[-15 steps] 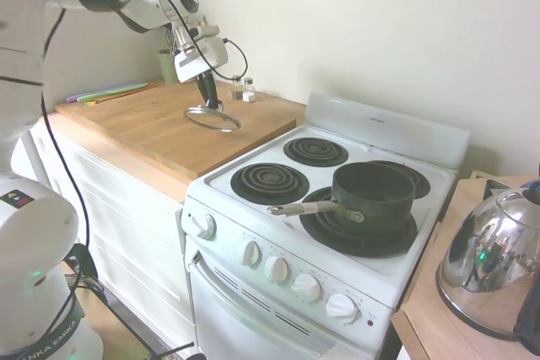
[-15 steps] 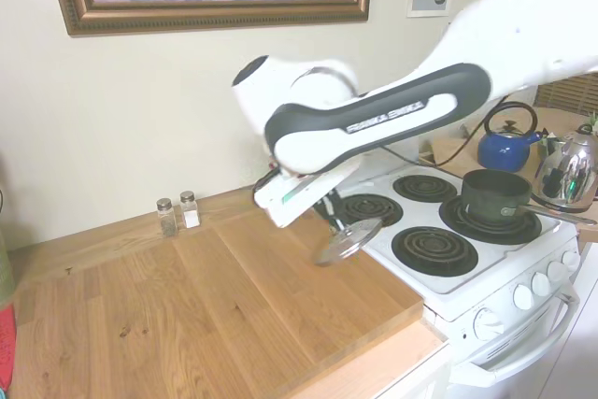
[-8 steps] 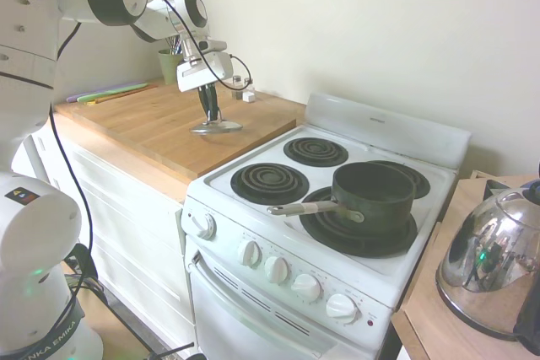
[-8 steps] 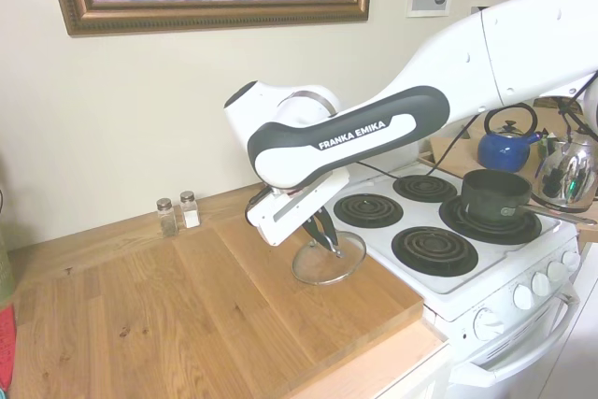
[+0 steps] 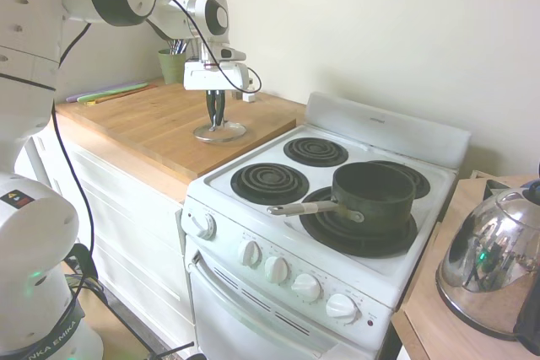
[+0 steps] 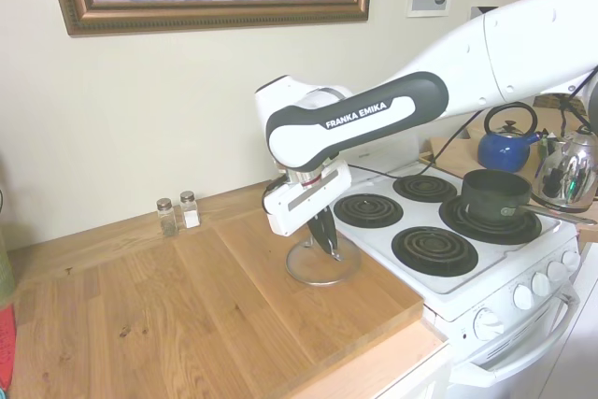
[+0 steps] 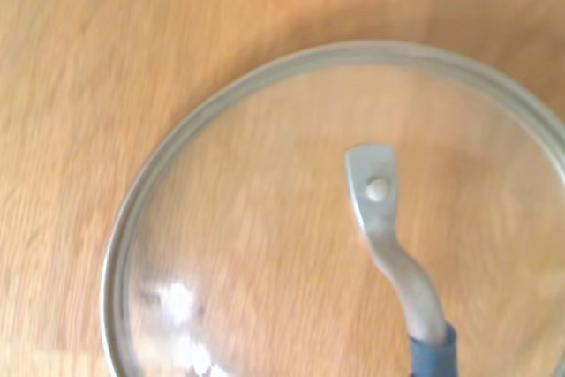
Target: Uncover the lid of the pot
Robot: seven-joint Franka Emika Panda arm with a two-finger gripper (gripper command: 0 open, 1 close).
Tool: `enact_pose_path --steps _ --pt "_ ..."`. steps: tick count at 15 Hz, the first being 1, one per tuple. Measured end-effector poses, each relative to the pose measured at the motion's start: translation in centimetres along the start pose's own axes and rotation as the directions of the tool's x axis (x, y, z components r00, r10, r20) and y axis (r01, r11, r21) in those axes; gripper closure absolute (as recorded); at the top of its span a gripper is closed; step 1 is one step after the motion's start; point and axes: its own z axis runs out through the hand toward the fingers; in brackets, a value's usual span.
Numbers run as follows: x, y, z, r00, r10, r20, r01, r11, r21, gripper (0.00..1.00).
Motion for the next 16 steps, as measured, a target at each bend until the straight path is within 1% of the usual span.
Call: enact_pose_path --steps 2,3,5,7,14,16 --pt "0.6 0.6 0.3 0.998 -0.055 0.031 0.054 0.998 0.017 1.00" --pt "0.9 1.0 0.3 0.995 -0.097 0.036 0.096 0.995 0.022 0.00" --pt "1.1 2.0 0.3 0.987 -0.157 0.046 0.156 0.987 0.028 0.00" --pt "1.2 2.8 0.2 0.981 -0.187 0.051 0.185 0.982 0.029 0.00" --pt "1.5 3.5 0.3 0.977 -0.203 0.060 0.202 0.979 0.035 0.00" --pt "0.4 3.9 -0.3 0.977 -0.210 0.032 0.209 0.977 0.046 0.00"
